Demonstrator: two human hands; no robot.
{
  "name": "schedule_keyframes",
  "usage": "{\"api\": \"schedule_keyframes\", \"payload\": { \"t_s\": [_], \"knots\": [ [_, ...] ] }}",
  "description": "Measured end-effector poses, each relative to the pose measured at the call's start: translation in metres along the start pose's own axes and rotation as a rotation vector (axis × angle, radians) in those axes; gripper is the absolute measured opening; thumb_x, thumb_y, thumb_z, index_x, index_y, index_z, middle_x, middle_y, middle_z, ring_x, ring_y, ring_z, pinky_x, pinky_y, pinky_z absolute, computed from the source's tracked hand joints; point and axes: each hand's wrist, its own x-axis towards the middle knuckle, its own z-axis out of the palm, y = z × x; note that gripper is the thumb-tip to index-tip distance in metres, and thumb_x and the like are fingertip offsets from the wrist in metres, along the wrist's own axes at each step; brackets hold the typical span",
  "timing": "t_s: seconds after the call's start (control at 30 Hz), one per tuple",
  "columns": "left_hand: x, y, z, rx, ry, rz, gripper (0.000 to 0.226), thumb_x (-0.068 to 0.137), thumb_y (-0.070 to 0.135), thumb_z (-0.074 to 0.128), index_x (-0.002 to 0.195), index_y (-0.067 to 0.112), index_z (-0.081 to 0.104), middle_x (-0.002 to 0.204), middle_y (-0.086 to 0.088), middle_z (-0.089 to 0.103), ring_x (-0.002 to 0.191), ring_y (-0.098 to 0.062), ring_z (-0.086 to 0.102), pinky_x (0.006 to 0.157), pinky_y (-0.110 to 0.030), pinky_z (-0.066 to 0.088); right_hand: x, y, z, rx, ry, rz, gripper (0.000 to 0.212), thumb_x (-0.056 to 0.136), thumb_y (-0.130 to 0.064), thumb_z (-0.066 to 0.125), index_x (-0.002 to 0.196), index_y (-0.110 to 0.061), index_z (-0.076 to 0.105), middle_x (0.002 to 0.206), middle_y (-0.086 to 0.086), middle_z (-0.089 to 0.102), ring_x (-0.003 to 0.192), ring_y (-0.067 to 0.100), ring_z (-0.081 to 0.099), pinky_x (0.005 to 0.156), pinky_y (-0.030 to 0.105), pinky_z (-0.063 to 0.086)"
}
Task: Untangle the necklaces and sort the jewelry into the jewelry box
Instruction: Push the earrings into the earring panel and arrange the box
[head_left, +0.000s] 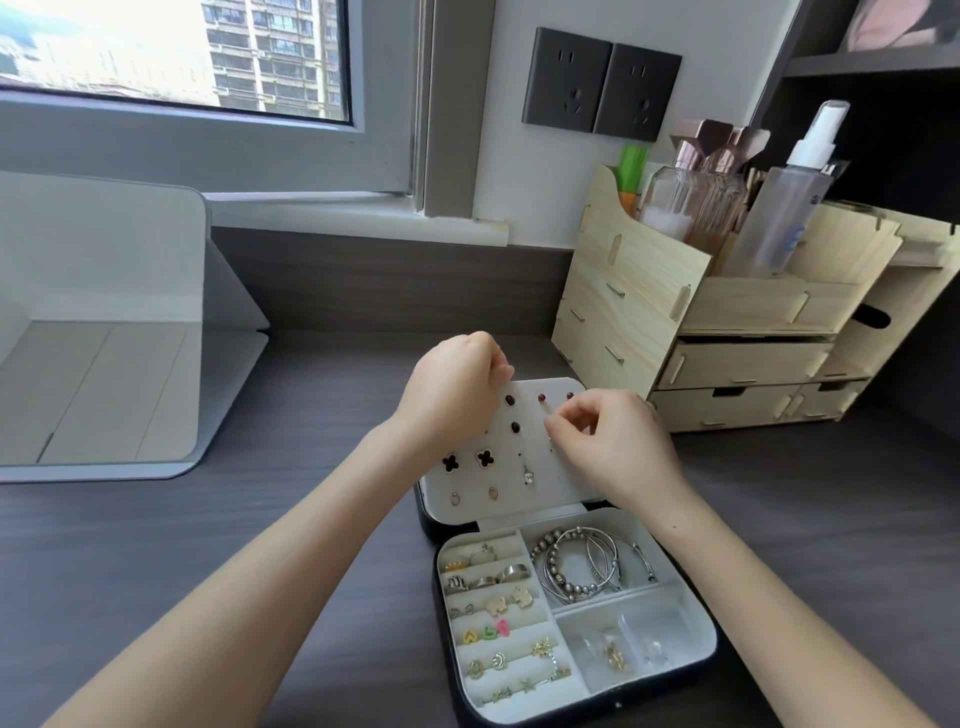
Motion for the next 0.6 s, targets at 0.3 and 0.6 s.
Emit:
{"api": "schedule_keyframes", "payload": {
  "t_s": [0.3,0.6],
  "knots": [
    [-0.002,0.009,-0.006,-0.002,0.036,-0.006,0.018,0.098,0.022,0.044,0.098,0.010,0.058,0.099,-0.005,0.061,0.088,-0.020,0.052,0.069,-0.026,0.034,0.006,-0.018,-0.007,-0.179,-0.026,0.030,0.017,0.076,-0.016,0.055,0.073,-0.005,0.068,0.074,0.007,0.068,0.078,0.029,0.061,0.062,0.032,0.048],
    [-0.001,0.007,-0.005,-0.020,0.019,-0.036,0.017,0.097,0.021,0.045,0.096,0.011,0.059,0.098,-0.004,0.063,0.086,-0.019,0.051,0.067,-0.026,0.034,-0.009,-0.010,-0.001,-0.010,0.245,-0.056,0.015,0.076,-0.011,0.060,0.061,-0.012,0.061,0.061,-0.005,0.058,0.064,0.017,0.052,0.058,0.027,0.032]
  ]
}}
